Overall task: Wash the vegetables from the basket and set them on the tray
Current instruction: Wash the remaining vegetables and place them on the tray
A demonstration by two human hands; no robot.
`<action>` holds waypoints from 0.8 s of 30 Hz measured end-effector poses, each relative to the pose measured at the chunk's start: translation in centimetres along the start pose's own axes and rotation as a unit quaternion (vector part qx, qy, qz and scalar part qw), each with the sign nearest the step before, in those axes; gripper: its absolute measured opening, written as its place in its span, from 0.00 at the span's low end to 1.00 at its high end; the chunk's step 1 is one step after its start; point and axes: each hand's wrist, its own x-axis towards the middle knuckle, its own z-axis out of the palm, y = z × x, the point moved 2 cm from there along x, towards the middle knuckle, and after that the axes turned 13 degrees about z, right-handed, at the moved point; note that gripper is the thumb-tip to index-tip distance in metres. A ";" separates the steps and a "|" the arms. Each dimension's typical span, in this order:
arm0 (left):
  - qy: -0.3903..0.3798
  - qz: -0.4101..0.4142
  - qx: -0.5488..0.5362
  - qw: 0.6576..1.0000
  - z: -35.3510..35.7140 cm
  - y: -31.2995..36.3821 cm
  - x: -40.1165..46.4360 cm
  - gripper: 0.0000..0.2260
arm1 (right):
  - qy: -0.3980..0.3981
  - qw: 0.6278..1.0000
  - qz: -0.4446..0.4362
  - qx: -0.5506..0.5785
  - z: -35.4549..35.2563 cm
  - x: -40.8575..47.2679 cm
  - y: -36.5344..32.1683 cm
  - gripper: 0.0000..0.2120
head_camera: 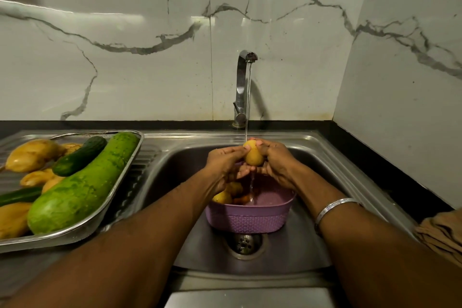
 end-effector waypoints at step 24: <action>-0.108 0.012 0.018 0.994 -0.5 -0.7 1.2 0.17 | 0.007 0.999 0.009 -0.034 -1.3 0.6 0.2 0.14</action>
